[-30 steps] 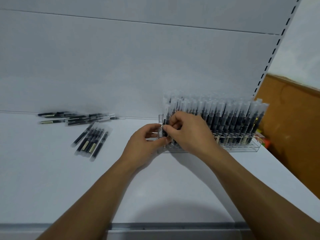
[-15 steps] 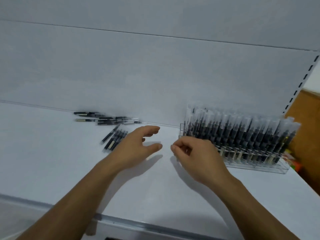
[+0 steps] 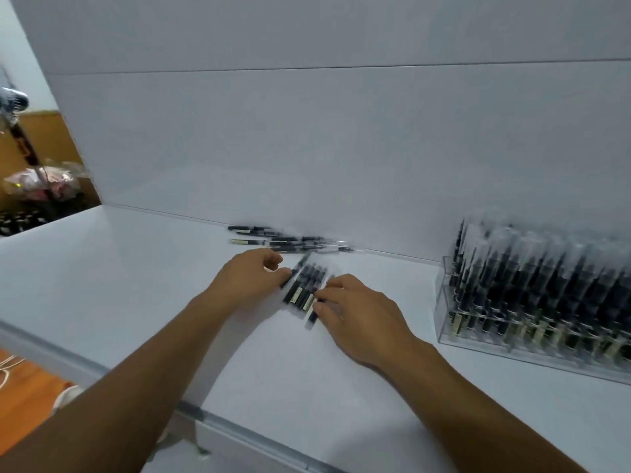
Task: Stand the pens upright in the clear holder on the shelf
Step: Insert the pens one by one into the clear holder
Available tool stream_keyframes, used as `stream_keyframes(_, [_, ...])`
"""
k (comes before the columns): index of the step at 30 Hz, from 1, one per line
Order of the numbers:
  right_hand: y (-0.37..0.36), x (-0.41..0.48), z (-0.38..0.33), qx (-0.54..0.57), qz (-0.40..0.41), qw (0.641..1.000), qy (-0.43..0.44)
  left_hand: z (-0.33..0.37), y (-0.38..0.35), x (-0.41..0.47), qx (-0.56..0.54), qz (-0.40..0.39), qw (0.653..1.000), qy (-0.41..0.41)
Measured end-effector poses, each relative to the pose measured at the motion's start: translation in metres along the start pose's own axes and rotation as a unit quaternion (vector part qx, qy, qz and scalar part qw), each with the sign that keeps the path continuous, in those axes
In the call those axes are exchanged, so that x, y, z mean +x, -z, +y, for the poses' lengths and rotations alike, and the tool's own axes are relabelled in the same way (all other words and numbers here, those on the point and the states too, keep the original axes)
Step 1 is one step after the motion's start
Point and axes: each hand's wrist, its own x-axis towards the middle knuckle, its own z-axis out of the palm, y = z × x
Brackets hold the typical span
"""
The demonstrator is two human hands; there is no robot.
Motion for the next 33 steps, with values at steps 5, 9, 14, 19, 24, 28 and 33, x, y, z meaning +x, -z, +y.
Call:
stream_keyframes(5, [-0.002,0.000,0.003,0.028,0.026,0.999,0.005,0.017,0.001,0.023,0.096,-0.047,0.994,0.002])
stream_keyframes(9, [-0.002,-0.002,0.005,0.021,0.037,0.999,0.001,0.036,0.003,0.046,0.158,-0.133,0.978,0.020])
stream_keyframes(14, [-0.001,-0.004,0.007,0.032,0.042,0.999,-0.014,0.054,0.011,0.057,0.182,-0.185,0.964,0.054])
stream_keyframes(19, [0.000,-0.004,0.007,0.059,0.042,0.996,-0.051,0.059,0.012,0.051,0.206,-0.193,0.957,0.063])
stream_keyframes(24, [0.000,-0.003,0.009,0.100,0.042,0.991,-0.073,0.052,0.011,0.041,0.196,-0.159,0.966,0.055])
stream_keyframes(28, [0.003,-0.005,0.011,0.149,0.047,0.984,-0.091,0.038,0.014,0.027,0.085,-0.153,0.980,0.099])
stream_keyframes(33, [0.010,-0.007,0.008,0.193,0.059,0.973,-0.108,0.023,0.027,0.008,-0.127,-0.157,0.969,0.146])
